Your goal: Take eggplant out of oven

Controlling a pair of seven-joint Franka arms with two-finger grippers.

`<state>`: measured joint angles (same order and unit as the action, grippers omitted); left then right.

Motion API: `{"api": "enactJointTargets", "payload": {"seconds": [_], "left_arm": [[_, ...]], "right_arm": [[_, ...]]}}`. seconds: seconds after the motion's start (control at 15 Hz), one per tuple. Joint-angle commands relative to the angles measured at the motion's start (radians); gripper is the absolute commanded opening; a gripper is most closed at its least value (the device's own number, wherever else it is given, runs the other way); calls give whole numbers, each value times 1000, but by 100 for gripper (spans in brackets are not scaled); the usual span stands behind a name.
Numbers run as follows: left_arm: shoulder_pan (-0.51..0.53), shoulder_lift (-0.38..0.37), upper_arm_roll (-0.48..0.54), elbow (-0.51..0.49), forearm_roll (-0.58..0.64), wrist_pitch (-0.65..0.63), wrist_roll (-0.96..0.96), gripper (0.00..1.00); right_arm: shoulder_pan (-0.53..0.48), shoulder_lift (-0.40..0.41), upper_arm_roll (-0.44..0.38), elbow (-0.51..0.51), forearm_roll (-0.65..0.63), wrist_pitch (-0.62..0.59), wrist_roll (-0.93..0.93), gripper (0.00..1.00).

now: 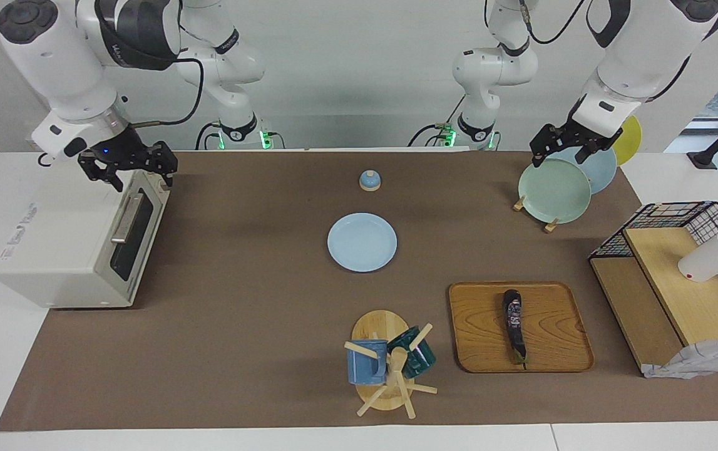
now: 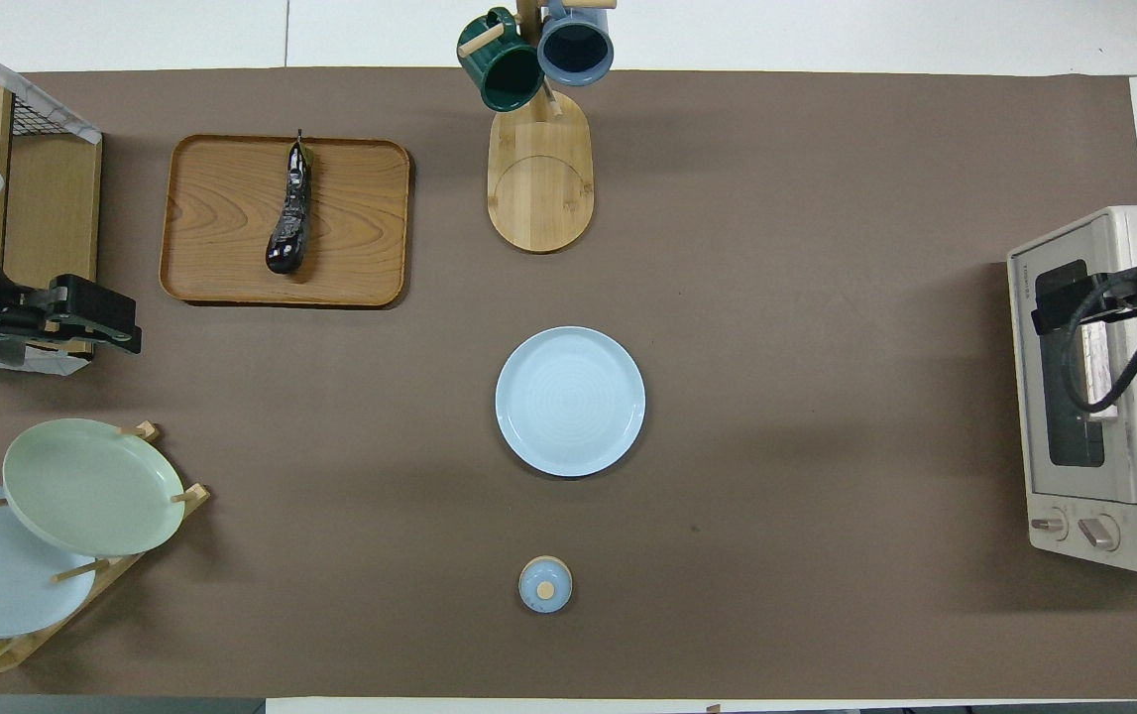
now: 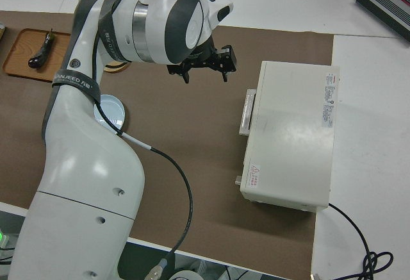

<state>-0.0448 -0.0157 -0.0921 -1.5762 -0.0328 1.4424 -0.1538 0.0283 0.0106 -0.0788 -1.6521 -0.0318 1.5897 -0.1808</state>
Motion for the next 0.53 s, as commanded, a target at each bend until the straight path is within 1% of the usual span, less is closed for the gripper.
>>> {"api": "enactJointTargets", "payload": {"seconds": [0.0,0.47], "left_arm": [[-1,2,0,-1,-10,15,-12,100],[6,0,0,-1,-12,10,-7,100]], "right_arm": [[-13,-6,7,-5,26,-13,15,100],[-13,-6,7,-5,26,-13,14,100]]}}
